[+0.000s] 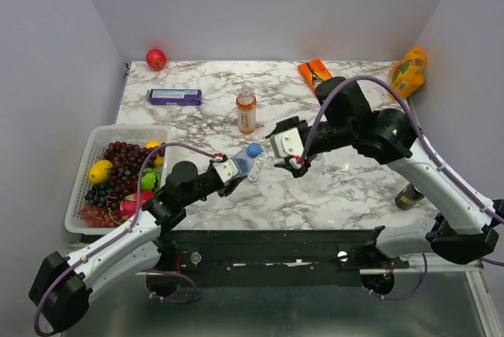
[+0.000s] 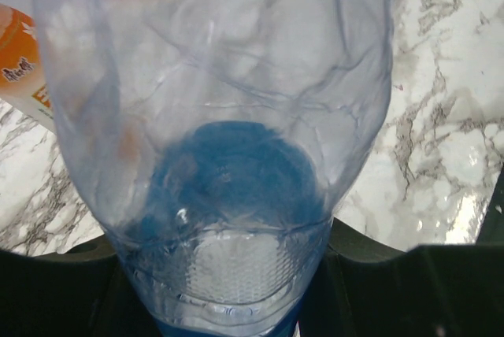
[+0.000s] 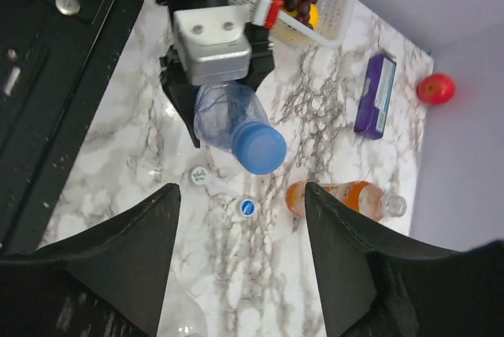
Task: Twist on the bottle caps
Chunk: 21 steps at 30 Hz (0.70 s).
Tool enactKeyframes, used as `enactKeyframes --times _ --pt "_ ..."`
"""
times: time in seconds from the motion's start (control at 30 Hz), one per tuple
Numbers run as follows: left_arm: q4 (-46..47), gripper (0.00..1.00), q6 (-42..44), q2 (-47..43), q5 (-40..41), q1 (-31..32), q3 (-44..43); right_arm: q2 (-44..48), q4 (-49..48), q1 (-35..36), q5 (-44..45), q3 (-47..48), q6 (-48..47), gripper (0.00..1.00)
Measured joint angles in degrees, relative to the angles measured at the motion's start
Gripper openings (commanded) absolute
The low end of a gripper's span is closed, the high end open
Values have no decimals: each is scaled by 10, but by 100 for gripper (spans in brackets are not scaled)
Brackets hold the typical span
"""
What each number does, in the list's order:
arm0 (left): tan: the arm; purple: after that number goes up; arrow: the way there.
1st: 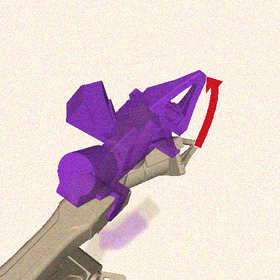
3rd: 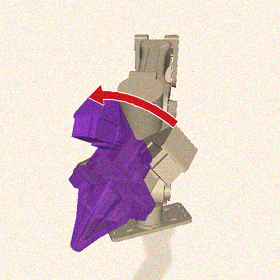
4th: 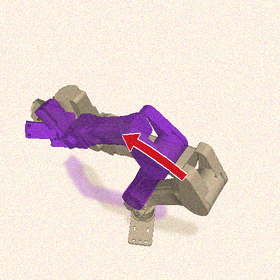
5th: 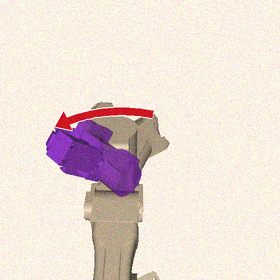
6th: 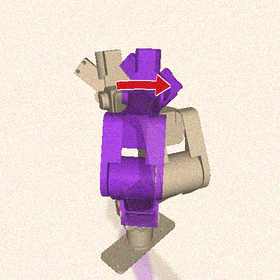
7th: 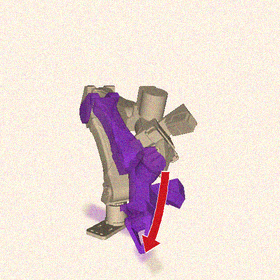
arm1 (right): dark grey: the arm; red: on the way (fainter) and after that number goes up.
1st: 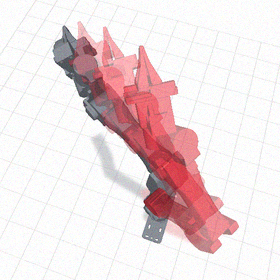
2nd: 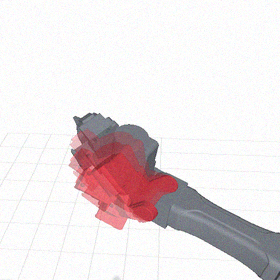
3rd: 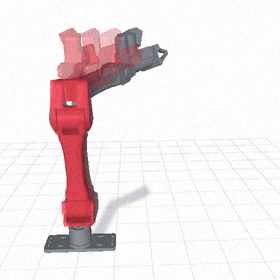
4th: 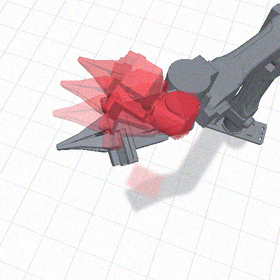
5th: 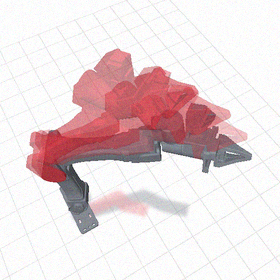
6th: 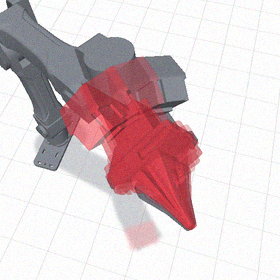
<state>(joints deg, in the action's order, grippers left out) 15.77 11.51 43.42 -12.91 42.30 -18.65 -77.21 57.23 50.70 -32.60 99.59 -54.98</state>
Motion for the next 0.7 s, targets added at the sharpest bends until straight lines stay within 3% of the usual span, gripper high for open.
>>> enactKeyframes --times 0.3,0.7 --pt "-87 0 90 0 -97 -21 -24 -35 55 2 -54 -21 -212 64" --pt "-118 0 127 0 -118 -22 -37 -98 168 2 -76 66 -344 57"
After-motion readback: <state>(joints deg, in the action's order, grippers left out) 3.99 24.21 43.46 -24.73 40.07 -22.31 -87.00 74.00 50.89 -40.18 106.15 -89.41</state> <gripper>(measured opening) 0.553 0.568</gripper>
